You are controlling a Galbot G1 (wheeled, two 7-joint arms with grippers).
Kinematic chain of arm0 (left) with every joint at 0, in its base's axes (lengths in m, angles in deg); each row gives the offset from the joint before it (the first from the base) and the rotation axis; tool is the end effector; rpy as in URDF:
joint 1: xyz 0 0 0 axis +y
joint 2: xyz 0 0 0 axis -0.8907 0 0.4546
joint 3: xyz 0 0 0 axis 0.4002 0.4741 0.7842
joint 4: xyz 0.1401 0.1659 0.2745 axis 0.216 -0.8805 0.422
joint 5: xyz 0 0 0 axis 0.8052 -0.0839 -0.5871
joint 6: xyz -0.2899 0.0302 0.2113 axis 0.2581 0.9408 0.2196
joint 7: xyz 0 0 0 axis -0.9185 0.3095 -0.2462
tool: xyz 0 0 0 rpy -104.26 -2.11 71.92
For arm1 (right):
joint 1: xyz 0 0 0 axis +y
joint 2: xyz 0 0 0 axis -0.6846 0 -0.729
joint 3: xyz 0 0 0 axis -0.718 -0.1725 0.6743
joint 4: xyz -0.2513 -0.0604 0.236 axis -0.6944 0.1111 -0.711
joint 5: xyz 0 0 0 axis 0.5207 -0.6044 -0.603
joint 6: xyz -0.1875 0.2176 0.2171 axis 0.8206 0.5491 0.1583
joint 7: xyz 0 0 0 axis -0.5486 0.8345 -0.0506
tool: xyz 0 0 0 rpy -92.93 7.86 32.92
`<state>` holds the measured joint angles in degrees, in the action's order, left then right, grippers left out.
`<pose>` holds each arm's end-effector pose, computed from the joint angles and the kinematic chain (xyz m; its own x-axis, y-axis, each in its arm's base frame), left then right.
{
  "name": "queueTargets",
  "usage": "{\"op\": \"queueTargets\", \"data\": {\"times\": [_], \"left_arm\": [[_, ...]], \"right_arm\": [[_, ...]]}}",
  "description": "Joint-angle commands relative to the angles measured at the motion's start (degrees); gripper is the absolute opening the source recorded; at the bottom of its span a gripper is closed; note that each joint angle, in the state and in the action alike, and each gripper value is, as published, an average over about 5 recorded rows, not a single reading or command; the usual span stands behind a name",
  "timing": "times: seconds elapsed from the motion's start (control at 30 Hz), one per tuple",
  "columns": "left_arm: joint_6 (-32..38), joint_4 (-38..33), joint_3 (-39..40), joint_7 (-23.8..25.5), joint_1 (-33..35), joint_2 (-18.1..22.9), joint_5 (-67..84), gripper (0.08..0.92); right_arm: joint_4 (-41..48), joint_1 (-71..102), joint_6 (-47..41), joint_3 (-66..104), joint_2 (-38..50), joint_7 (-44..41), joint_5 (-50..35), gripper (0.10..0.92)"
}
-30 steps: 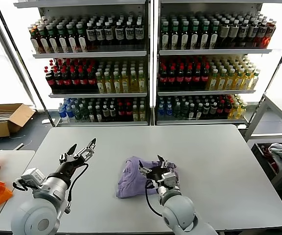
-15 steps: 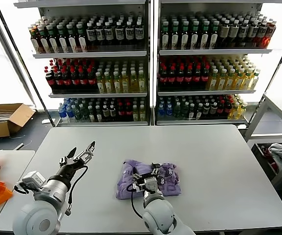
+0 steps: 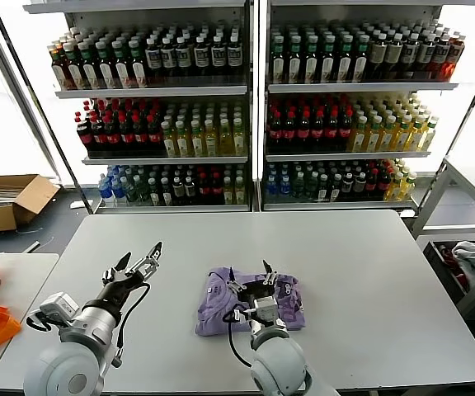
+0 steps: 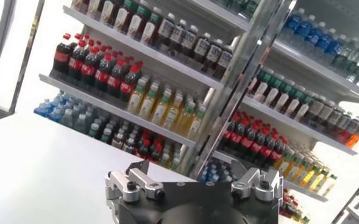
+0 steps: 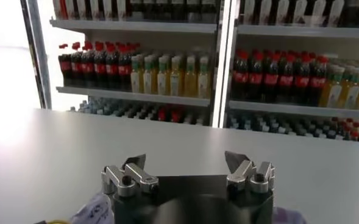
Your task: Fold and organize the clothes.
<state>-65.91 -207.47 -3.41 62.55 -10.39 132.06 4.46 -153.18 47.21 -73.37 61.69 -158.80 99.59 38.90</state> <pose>0.2390 0.0594 -0.1932 -0.9675 0.1485 0.2049 0.0452 0.8982 -0.4373 0.2826 0.1446 -0.2882 -0.9486 -0.1796 0.2606 -0.2020 0.9775 -0.0614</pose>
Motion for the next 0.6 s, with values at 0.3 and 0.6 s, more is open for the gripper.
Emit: {"op": "queueTargets", "data": {"times": [0.3,0.6], "left_arm": [[0.28,0.4,1.71,0.07,0.59,-0.67,-1.79,0.823],[0.31,-0.03,1.11,0.34,1.23,-0.62,-1.95,0.823]], "right_arm": [[3.91,9.47,4.42,4.13,-1.59,4.84,-1.65,0.823],[-5.65,8.79,5.83,5.63,1.23,0.86,-4.38,0.823]]}}
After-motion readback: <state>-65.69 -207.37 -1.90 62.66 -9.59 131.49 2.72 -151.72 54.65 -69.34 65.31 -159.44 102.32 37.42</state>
